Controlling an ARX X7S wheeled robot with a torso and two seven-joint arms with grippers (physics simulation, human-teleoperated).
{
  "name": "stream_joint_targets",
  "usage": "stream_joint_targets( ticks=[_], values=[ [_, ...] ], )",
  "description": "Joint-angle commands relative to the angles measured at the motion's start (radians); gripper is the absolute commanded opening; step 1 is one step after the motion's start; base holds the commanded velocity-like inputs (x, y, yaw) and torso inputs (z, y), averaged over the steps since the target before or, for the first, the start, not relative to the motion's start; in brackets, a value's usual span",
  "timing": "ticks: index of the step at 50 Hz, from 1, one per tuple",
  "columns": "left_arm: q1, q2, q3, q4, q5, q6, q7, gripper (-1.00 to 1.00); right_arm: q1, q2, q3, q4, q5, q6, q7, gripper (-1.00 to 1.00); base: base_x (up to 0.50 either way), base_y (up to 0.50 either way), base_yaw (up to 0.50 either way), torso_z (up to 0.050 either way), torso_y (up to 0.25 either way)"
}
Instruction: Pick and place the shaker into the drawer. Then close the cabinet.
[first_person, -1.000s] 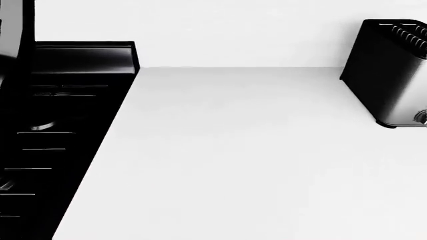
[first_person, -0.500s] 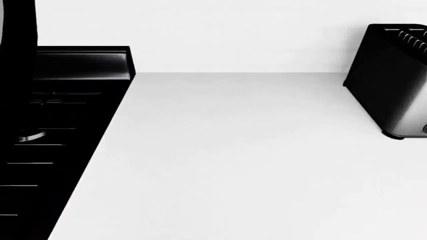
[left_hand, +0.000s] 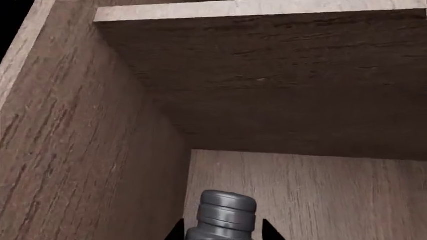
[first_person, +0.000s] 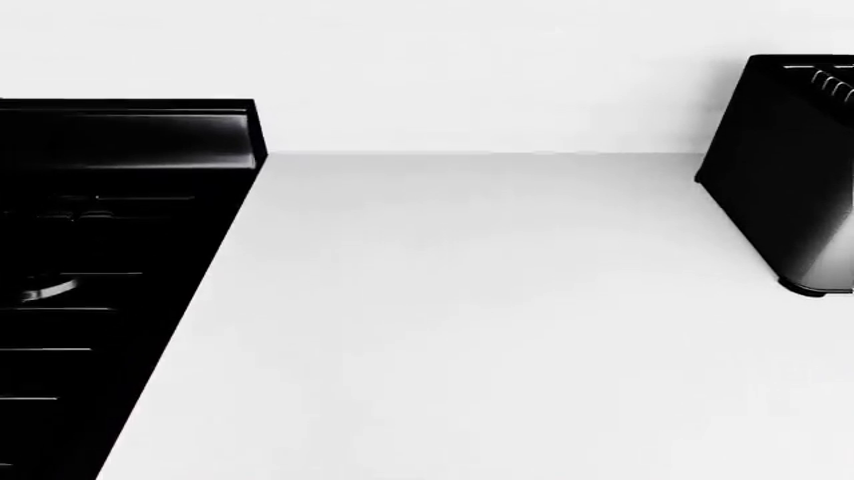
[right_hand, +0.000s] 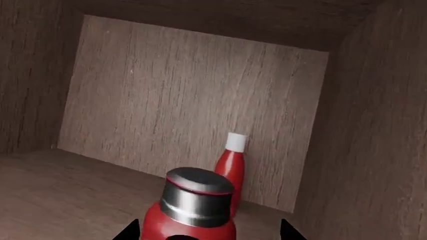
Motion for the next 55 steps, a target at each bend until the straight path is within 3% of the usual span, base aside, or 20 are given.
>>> stream_joint_targets(
  ticks=[1,4,5,16,22,27,36,55],
  values=[
    [-0.007,0.0,0.158,-0.004,-0.179,0.052,-0.016,-1.0,-0.031,0.019,-0.033,0.03,-0.052,0.001,-0.019,1.0,0.5,0.0,0.0,0.0,0.0],
    [-0.003,0.0,0.173,-0.004,-0.193,0.052,-0.024,-1.0,-0.032,0.02,-0.031,0.03,-0.048,0.0,-0.025,1.0,0.33,0.0,0.0,0.0,0.0],
    [-0.001,0.0,0.174,-0.004,-0.194,0.051,-0.026,-1.0,-0.033,0.02,-0.03,0.03,-0.046,-0.004,-0.036,-1.0,0.0,0.0,0.0,0.0,0.0],
    [0.008,0.0,0.094,-0.004,-0.104,0.03,-0.036,-1.0,-0.028,0.02,-0.037,0.03,-0.044,-0.071,-0.076,-1.0,0.0,0.0,0.0,0.0,0.0],
    [0.0,0.0,0.1,-0.004,-0.109,0.036,-0.015,-1.0,0.049,0.016,0.089,-0.002,-0.033,-0.283,0.035,-1.0,0.0,0.0,0.0,0.0,0.0],
    [-0.009,0.0,0.148,-0.004,-0.159,0.045,-0.011,-1.0,0.049,-0.005,0.181,-0.132,-0.114,-0.333,0.037,-1.0,0.0,0.0,0.0,0.0,0.0],
    [-0.008,0.0,0.145,-0.004,-0.159,0.042,-0.007,-1.0,0.049,-0.012,0.183,-0.139,-0.119,-0.335,0.036,-1.0,-0.01,0.0,0.0,0.0,0.002],
    [0.008,0.0,0.17,-0.004,-0.188,0.049,-0.008,-1.0,0.049,-0.005,0.186,-0.081,-0.122,-0.343,0.057,-1.0,-0.5,0.0,0.0,0.0,0.003]
  ],
)
